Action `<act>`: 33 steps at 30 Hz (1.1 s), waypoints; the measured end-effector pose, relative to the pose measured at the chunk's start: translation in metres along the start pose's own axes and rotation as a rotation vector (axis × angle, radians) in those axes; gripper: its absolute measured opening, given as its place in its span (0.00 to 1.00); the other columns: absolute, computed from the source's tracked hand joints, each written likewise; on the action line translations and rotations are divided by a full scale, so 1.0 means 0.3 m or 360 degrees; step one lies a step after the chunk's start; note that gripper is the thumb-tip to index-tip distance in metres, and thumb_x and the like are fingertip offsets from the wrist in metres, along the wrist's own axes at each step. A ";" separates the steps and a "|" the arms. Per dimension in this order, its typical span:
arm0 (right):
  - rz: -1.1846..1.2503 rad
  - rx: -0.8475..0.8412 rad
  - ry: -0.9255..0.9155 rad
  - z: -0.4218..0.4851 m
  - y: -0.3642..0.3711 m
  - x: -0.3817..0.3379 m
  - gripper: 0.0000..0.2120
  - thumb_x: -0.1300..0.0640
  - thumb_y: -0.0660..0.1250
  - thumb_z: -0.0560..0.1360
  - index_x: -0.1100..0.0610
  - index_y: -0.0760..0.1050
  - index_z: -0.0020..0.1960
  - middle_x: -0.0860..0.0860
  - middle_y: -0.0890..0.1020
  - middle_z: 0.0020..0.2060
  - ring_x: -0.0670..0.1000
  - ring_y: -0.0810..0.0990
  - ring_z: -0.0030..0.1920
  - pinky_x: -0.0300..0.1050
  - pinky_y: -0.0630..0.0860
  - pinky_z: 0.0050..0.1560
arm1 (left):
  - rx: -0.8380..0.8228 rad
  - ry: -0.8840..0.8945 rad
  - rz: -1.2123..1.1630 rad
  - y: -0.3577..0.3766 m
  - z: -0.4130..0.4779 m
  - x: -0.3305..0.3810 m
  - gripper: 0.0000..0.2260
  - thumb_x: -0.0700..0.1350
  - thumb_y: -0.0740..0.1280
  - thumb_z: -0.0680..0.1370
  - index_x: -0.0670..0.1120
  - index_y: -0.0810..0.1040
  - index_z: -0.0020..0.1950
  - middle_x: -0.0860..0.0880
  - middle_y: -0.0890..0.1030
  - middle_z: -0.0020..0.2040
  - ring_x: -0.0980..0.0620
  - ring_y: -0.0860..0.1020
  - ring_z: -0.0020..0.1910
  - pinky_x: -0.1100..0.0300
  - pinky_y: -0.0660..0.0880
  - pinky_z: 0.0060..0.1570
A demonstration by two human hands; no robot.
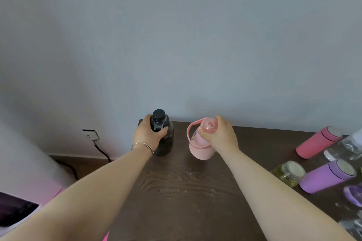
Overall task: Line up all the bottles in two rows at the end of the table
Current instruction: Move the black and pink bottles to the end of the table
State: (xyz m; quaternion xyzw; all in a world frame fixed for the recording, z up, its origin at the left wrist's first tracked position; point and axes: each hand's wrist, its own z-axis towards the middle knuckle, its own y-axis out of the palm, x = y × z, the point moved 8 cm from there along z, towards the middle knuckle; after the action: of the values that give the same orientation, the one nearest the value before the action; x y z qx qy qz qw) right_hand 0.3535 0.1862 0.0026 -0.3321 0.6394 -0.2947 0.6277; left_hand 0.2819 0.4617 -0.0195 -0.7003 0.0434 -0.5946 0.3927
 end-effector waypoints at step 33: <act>-0.0097 -0.0195 -0.0161 0.323 0.286 -0.036 0.39 0.38 0.73 0.67 0.51 0.62 0.71 0.54 0.68 0.61 0.59 0.76 0.58 0.51 0.76 0.54 | -0.0021 -0.0023 0.0078 0.149 0.265 -0.075 0.25 0.54 0.75 0.71 0.49 0.72 0.63 0.49 0.81 0.55 0.46 0.78 0.53 0.54 0.75 0.51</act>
State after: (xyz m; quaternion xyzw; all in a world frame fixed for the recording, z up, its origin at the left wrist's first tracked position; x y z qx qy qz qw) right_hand 0.4456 0.2506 -0.0625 -0.4036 0.6135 -0.2568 0.6284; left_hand 0.3624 0.4824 -0.0633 -0.7058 0.0616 -0.5794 0.4029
